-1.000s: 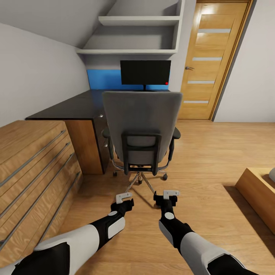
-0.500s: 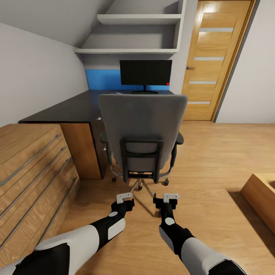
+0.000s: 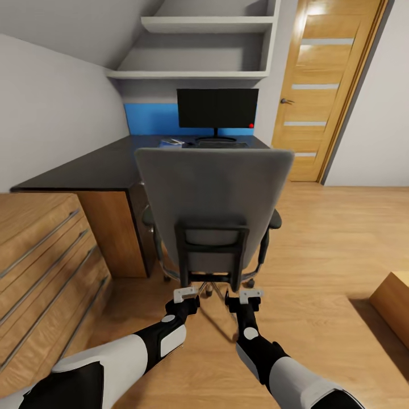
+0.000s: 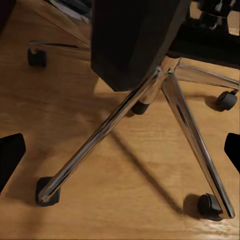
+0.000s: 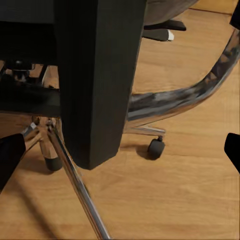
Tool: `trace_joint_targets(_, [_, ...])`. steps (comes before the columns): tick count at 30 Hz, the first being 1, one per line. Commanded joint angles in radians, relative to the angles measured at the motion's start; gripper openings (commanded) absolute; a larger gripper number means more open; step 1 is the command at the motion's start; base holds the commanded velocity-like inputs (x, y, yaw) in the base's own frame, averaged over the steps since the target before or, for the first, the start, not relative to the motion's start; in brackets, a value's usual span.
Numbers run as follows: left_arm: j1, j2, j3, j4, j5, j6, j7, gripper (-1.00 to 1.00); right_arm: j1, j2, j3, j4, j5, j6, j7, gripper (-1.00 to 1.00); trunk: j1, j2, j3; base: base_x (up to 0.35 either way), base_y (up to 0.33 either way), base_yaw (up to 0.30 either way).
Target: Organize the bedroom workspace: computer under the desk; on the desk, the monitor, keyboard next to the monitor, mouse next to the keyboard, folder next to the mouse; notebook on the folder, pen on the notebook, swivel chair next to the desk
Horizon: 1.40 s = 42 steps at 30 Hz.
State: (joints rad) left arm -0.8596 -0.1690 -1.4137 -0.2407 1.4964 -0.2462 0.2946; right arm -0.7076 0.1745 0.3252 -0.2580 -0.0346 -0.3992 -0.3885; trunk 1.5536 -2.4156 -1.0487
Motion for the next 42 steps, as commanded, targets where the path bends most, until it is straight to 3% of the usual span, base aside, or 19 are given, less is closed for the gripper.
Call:
trace_joint_targets(1, [-0.001, 0.0, -0.008, -0.002, 0.007, -0.004, 0.006, 1.0, 0.0, 0.0, 0.007, 0.002, -0.003, -0.003, -0.007, 1.0, 0.0, 0.0, -0.001, 0.315, 0.0, 0.0])
trace_joint_targets(42, [-0.001, 0.0, -0.01, -0.002, 0.011, -0.002, 0.006, 1.0, 0.004, 0.0, 0.005, -0.001, 0.002, -0.003, -0.013, 1.0, 0.0, 0.0, -0.001, 0.289, 0.0, 0.0])
